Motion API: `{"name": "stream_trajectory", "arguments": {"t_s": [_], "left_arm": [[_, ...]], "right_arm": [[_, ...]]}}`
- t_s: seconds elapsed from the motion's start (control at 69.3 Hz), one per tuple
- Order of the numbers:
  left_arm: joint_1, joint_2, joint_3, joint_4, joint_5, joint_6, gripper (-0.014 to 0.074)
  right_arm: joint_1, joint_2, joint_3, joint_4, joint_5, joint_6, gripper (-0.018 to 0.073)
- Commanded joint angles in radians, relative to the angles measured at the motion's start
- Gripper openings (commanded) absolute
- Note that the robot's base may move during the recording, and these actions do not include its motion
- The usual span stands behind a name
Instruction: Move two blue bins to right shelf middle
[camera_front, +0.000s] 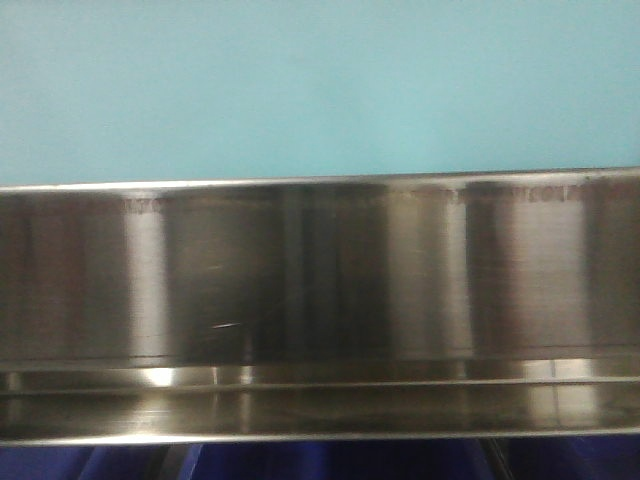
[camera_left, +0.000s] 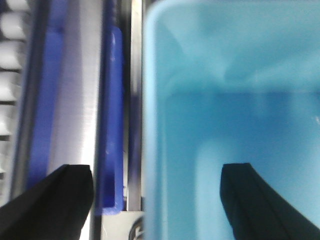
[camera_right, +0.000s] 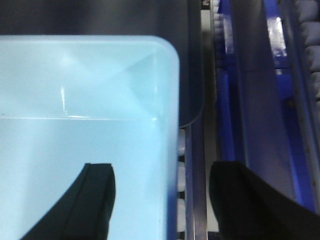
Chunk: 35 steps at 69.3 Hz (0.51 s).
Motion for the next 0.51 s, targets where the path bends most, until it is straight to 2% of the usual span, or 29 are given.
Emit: {"name": "stream_trajectory", "arguments": {"t_s": [0.0, 0.491], "left_arm": [[0.002, 0.009, -0.007, -0.014, -0.005, 0.001, 0.0424], [0.002, 0.029, -0.005, -0.017, -0.005, 0.001, 0.0424]], "right_arm": [[-0.005, 0.008, -0.010, 0.002, -0.002, -0.007, 0.0307], [-0.005, 0.033, 0.014, 0.026, 0.013, -0.007, 0.0307]]}}
